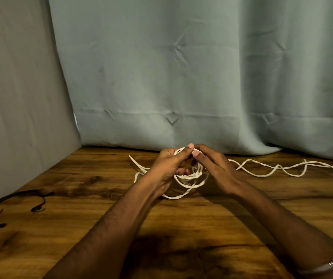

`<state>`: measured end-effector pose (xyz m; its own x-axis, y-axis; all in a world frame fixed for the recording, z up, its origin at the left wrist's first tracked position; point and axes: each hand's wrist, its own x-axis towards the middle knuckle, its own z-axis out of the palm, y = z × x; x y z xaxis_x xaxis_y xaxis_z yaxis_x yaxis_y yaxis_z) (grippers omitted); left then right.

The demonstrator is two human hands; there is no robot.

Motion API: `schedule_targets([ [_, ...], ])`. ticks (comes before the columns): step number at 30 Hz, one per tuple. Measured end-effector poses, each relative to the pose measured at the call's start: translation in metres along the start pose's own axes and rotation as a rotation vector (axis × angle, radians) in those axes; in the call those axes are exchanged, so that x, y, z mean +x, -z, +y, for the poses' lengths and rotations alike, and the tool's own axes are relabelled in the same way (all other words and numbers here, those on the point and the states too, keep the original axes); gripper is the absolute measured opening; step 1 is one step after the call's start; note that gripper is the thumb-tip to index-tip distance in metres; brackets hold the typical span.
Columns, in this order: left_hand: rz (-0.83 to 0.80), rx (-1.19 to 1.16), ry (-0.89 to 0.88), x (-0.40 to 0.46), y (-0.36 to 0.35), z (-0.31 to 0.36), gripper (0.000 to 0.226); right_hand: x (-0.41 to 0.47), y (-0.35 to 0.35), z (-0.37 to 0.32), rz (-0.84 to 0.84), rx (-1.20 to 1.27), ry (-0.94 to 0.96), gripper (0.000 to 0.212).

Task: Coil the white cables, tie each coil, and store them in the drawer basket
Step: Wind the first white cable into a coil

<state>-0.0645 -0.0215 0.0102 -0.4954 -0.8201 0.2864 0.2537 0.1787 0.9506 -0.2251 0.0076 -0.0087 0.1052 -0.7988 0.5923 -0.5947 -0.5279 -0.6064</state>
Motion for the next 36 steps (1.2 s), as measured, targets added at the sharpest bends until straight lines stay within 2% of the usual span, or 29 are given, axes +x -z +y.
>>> schedule_targets([
  [2,-0.009,0.004,-0.004,-0.001,0.000,0.000,0.031,-0.001,-0.001,-0.001,0.004,-0.037,0.040,0.033],
  [6,0.001,0.082,0.009,-0.005,-0.001,0.003,0.032,0.000,0.003,0.002,0.047,-0.205,0.092,0.030],
  [10,-0.004,0.093,0.017,-0.006,-0.001,0.005,0.036,0.001,0.004,0.001,0.057,-0.065,0.049,0.028],
  [14,-0.002,0.068,0.037,0.001,-0.003,-0.002,0.036,0.000,0.002,0.003,0.211,-0.129,-0.013,0.033],
  [22,-0.023,0.064,0.011,0.011,0.002,-0.011,0.033,0.003,0.000,0.001,0.385,-0.025,-0.060,0.023],
  [27,-0.083,0.193,-0.039,0.009,0.002,-0.011,0.033,0.004,0.002,0.000,0.505,0.048,-0.081,0.026],
  [31,-0.073,0.259,-0.056,0.009,0.003,-0.014,0.033,0.004,0.003,-0.001,0.531,0.141,-0.101,0.028],
  [36,0.035,0.279,-0.126,0.012,0.002,-0.011,0.039,0.004,0.000,-0.003,0.516,0.139,-0.083,0.028],
])
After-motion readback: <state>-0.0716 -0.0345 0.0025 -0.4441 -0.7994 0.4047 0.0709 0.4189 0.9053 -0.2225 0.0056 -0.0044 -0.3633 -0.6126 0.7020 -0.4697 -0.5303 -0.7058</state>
